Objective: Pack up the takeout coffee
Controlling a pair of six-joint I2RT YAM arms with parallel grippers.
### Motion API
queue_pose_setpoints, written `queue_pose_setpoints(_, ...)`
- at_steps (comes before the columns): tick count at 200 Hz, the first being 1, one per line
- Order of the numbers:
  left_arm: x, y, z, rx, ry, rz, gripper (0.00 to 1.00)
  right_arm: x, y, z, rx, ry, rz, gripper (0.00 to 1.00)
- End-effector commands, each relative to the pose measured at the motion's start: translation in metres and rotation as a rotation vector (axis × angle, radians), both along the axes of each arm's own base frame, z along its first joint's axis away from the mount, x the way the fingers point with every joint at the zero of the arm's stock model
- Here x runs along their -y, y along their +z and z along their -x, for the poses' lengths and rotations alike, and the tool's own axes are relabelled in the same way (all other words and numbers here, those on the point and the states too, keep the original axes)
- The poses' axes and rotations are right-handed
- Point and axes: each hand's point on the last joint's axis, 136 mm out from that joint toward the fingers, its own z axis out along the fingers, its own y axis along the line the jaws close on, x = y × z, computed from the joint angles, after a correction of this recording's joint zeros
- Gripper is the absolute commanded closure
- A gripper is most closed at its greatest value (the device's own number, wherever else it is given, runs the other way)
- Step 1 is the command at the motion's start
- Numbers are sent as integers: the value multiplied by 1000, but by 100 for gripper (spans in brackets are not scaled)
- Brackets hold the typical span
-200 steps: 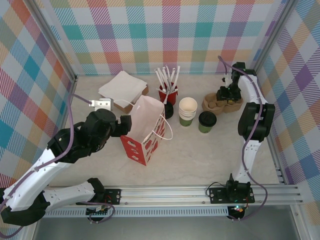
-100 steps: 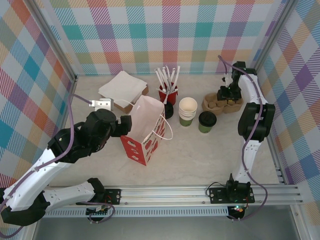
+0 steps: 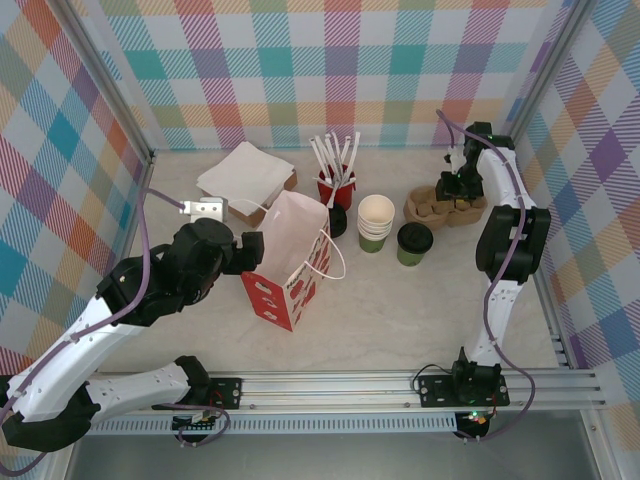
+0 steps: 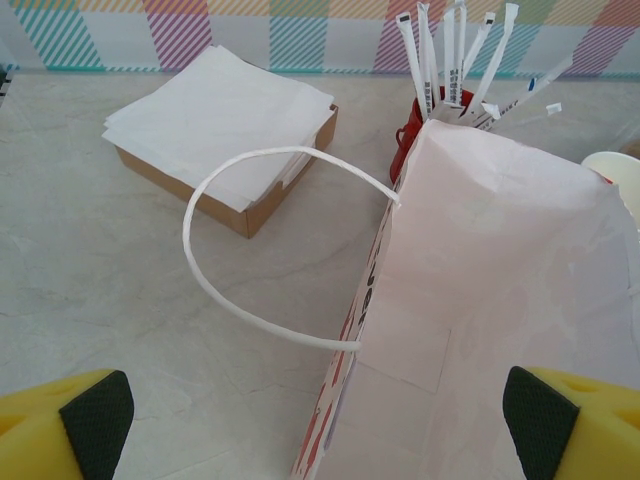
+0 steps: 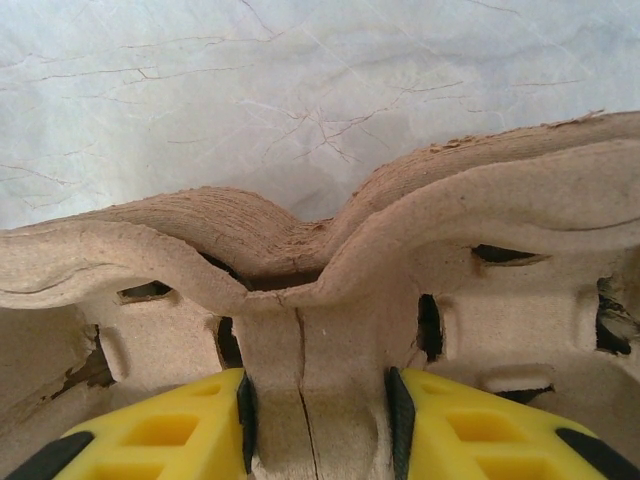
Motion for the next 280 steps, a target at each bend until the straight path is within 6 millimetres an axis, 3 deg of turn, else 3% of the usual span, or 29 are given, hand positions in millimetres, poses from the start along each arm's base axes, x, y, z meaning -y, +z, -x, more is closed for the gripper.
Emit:
queue_pose_setpoints(1, 0, 1, -2, 15, 15, 6, 3, -2, 15, 4, 6, 9, -12, 62)
queue_pose_setpoints(67, -1, 12, -4, 36, 14, 6, 1, 0, 40, 11, 50, 13, 7, 61)
queue_pose_setpoints(127, 4, 11, -9, -13, -7, -54, 0, -2, 54, 16, 71, 9, -4, 61)
queue_pose_setpoints(161, 7, 9, -15, -86, -40, -31, 0, -5, 73, 26, 124, 2, -18, 62)
queue_pose_setpoints(233, 2, 2, -23, -212, -73, 163, 2, -34, 111, 73, 223, -28, -180, 64)
queue_pose_setpoints(280, 13, -18, -17, -290, -100, 263, 2, -72, 148, 120, 287, -1, -330, 64)
